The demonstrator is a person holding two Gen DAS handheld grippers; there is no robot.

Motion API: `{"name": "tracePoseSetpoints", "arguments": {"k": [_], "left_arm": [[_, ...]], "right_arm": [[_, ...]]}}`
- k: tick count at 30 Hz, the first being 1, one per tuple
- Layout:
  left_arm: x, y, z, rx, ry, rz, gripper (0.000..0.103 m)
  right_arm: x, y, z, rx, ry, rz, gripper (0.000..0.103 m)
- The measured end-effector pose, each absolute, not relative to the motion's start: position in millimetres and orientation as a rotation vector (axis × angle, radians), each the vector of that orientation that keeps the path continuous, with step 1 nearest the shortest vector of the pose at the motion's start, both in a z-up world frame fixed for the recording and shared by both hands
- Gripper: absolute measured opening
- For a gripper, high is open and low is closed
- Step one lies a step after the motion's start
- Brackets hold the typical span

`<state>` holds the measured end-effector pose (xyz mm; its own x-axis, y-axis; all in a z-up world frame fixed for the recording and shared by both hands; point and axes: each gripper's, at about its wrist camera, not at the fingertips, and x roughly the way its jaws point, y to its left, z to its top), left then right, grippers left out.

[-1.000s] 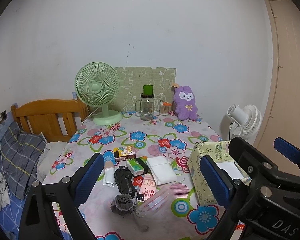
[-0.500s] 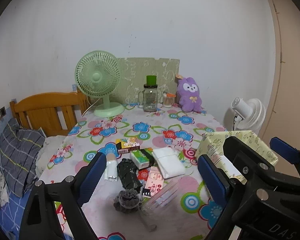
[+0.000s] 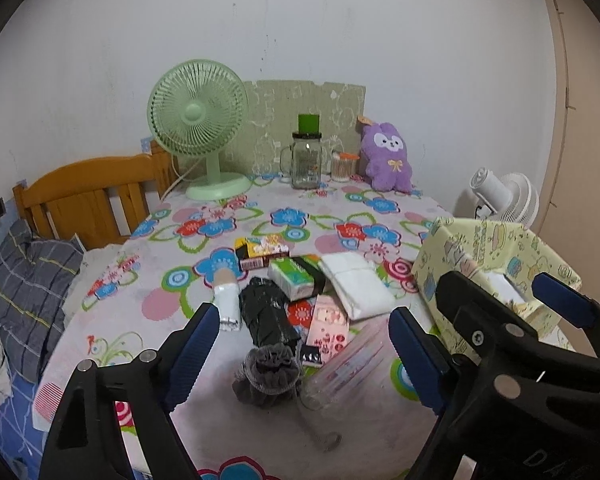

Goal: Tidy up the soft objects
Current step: 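Move the left tool toward the grey knit item while the right tool approaches the clear plastic sleeve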

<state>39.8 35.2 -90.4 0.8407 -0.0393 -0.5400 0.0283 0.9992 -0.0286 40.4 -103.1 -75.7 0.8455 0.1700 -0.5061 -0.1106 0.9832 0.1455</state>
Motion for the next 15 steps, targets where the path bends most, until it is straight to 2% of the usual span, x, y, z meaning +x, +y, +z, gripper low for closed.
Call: {"name": "tracePoseSetpoints", "arguments": {"k": [15], "left_arm": [[56, 46, -134, -0.015, 0.663, -0.035, 0.079]], "right_arm": [[58, -79, -119, 0.095, 0.649, 0.154, 0.092]]}}
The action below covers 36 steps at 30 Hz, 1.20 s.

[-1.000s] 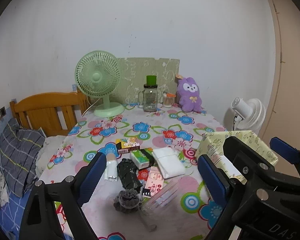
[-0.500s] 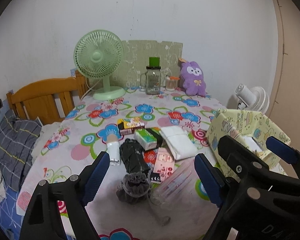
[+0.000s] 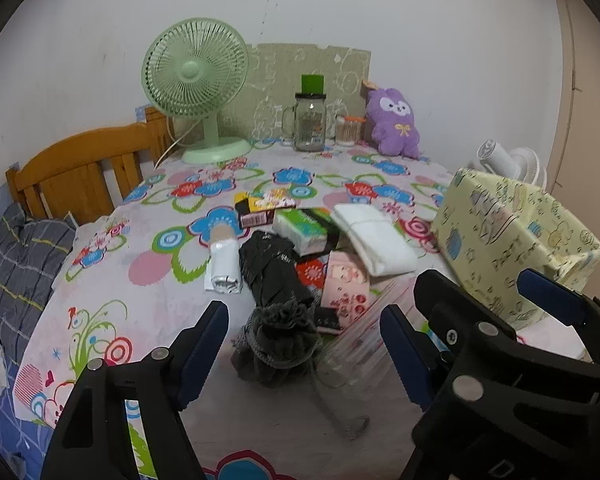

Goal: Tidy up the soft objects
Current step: 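Move the left tool toward the grey knit item while the right tool approaches the clear plastic sleeve, then grasp the grey knit item with the left tool while the right tool grasps the clear plastic sleeve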

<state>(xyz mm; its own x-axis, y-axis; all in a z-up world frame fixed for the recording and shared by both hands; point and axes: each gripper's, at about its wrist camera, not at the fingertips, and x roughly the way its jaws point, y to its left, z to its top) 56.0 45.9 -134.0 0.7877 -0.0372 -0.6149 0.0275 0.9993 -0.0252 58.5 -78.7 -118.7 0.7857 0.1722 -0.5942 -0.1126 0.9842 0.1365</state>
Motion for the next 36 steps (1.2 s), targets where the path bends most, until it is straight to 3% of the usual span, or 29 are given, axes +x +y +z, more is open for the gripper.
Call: {"name": "tracePoseSetpoints", "arguments": {"k": [5, 10, 20, 33, 36], "left_arm": [[61, 52, -146, -0.018, 0.691, -0.012, 0.072], [69, 58, -154, -0.021, 0.724, 0.007, 0.054], [74, 61, -166, -0.003, 0.739, 0.007, 0.047], [87, 63, -177, -0.016, 0.769, 0.005, 0.046], [87, 63, -177, -0.016, 0.773, -0.002, 0.044]], "right_arm": [[67, -69, -130, 0.090, 0.689, 0.162, 0.092], [75, -62, -141, 0.097, 0.729, 0.162, 0.092], [90, -55, -158, 0.109, 0.800, 0.147, 0.092], [109, -54, -177, 0.183, 0.914, 0.126, 0.071], [111, -53, -177, 0.179, 0.910, 0.124, 0.056]]}}
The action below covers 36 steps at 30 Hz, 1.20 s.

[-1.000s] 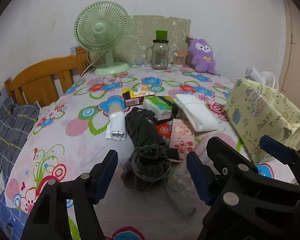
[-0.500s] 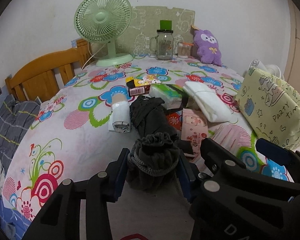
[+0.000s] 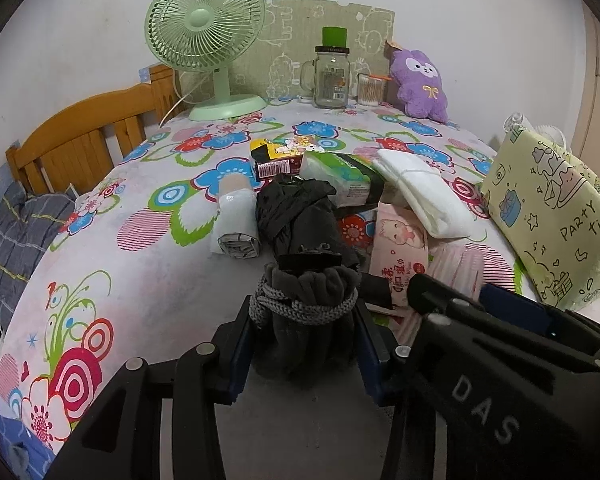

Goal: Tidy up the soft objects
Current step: 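Grasp the grey knit item with the left tool while the right tool grasps the clear plastic sleeve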

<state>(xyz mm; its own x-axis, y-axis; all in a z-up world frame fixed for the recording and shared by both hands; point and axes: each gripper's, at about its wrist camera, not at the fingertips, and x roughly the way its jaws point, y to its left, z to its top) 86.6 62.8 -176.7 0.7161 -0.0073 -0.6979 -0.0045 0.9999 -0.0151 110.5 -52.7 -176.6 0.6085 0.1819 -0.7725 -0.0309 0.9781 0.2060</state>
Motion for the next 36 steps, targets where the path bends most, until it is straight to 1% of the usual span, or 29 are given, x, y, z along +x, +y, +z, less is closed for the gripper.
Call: {"name": "tracePoseSetpoints", "arguments": {"k": [2, 3, 5, 8, 11, 36], "left_arm": [[87, 63, -176, -0.019, 0.772, -0.008, 0.041], [87, 63, -176, -0.019, 0.772, -0.012, 0.040], [87, 62, -174, -0.022, 0.770, -0.024, 0.038], [86, 60, -170, -0.021, 0.763, -0.033, 0.036], [85, 59, -164, -0.020, 0.756, -0.039, 0.036], [66, 55, -99, -0.040, 0.665, -0.044, 0.036]], "right_arm": [[110, -51, -175, 0.163, 0.901, 0.119, 0.044], [111, -50, -175, 0.155, 0.897, 0.118, 0.042], [112, -50, -173, 0.148, 0.893, 0.121, 0.033], [114, -50, -171, 0.145, 0.891, 0.127, 0.029], [112, -52, -166, 0.149, 0.883, 0.136, 0.027], [90, -56, -95, 0.111, 0.741, 0.169, 0.025]]}}
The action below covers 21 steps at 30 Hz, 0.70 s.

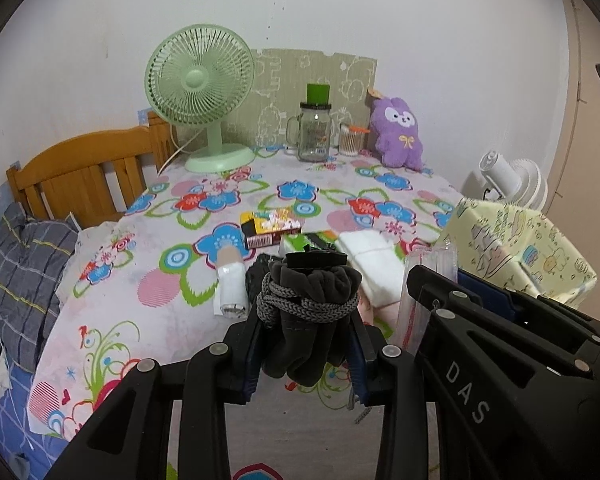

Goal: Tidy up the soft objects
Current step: 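Grasp the grey knit item with the left tool while the right tool grasps the clear plastic sleeve, then carry the grey knit item and plastic sleeve in both tools to the yellow gift box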

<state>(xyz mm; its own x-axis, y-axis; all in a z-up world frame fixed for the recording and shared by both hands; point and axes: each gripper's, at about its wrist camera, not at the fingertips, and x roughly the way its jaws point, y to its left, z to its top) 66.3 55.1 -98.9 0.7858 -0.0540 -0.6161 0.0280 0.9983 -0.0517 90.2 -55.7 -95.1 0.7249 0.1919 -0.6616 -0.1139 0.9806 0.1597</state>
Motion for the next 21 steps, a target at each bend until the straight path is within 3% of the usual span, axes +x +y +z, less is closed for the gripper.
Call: {"name": "tracePoseSetpoints", "arguments": {"k": [21], "left_arm": [[52, 44, -42, -0.038, 0.560, -0.034, 0.036]], "right_arm": [[76, -69, -32, 0.082, 0.618, 0.198, 0.025]]}}
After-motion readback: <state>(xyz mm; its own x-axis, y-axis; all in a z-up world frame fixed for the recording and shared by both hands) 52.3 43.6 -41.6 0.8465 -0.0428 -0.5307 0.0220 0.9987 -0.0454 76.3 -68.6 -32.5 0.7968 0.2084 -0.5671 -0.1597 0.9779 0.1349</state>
